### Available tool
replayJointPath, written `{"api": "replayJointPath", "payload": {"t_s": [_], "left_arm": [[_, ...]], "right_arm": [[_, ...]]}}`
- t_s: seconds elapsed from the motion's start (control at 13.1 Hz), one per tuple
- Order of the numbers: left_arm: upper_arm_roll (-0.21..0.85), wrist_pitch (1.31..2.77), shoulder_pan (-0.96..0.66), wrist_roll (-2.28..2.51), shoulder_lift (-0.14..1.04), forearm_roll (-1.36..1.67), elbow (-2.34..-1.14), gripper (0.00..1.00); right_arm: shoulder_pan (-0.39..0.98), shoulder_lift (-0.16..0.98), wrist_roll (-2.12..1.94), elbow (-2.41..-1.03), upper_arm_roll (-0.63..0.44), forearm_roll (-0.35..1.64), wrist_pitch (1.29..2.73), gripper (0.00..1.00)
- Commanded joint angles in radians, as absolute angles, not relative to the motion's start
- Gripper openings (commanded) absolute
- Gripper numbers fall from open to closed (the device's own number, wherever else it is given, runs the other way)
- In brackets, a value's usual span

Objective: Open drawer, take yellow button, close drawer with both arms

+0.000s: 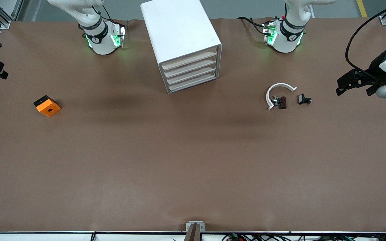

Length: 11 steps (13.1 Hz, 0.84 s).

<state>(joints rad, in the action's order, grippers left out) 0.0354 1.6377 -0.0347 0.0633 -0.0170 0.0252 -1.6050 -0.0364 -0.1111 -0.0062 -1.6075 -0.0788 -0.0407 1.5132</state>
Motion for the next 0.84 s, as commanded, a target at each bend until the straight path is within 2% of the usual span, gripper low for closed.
{"api": "replayJointPath", "payload": {"t_s": [0.0, 0.76], "left_arm": [[0.043, 1.618, -0.028, 0.063, -0.008, 0.014, -1.583, 1.0], [0.04, 1.565, -0.005, 0.077, 0.015, 0.015, -1.615, 1.0]], "right_arm": [[-0.052, -0.123, -0.02, -1.614, -0.069, -0.055, 1.514, 1.0], [-0.057, -0.126, -0.018, -1.624, -0.067, -0.054, 1.509, 1.0]]}}
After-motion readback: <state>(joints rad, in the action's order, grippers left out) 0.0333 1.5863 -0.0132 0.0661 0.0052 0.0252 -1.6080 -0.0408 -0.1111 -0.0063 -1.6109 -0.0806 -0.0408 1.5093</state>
